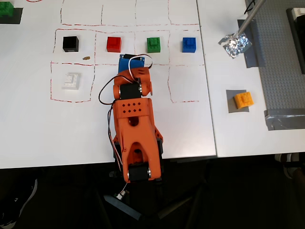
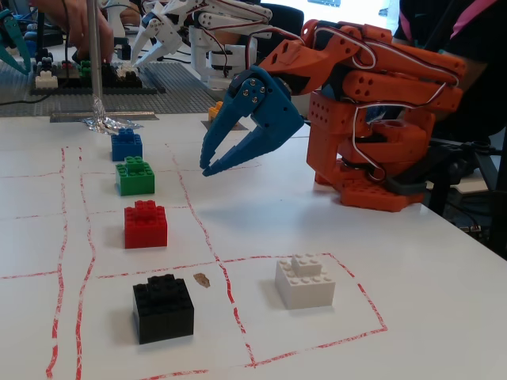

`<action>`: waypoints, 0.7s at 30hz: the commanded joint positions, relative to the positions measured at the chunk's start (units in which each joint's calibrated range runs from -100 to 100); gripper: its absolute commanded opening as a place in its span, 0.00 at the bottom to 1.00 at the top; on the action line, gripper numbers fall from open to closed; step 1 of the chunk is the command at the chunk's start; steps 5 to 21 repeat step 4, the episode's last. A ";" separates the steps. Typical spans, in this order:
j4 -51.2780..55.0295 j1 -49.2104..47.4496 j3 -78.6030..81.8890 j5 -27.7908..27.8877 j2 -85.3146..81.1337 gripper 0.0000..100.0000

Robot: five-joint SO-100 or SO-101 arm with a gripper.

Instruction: Grab the block and put it in the grey marker

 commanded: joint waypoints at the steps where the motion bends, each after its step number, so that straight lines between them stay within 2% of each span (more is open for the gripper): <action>1: -0.34 2.93 0.90 -0.54 -0.94 0.00; 21: -0.34 2.93 0.90 -0.54 -0.94 0.00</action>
